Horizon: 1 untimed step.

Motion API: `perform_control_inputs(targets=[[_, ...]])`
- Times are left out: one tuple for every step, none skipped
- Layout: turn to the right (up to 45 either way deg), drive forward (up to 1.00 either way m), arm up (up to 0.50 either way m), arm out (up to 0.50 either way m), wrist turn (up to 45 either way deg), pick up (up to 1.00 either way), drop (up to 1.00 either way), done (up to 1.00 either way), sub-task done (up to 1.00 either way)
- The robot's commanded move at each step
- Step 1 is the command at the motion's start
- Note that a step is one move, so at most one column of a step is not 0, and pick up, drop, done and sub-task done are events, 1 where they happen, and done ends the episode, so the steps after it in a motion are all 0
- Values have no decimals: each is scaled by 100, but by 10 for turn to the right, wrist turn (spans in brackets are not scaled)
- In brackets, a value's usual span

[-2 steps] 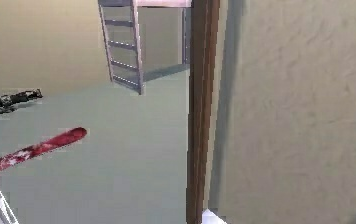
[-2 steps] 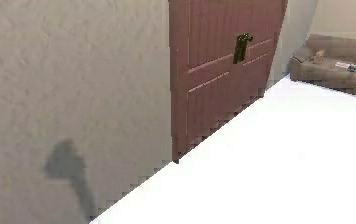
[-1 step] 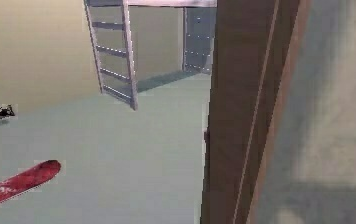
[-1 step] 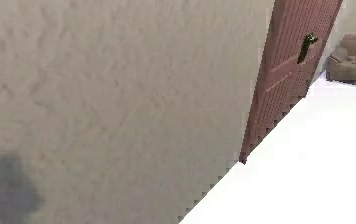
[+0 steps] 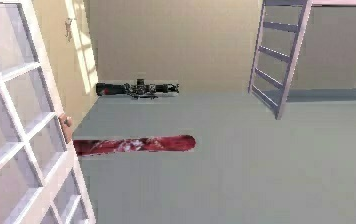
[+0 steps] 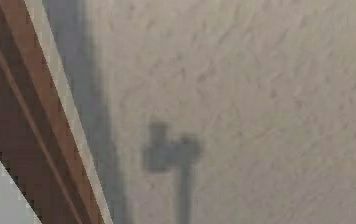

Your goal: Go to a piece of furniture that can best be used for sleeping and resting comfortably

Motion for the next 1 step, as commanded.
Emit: perform_control_inputs(targets=[[0, 45, 0, 0, 0, 0, 0, 0, 0]])
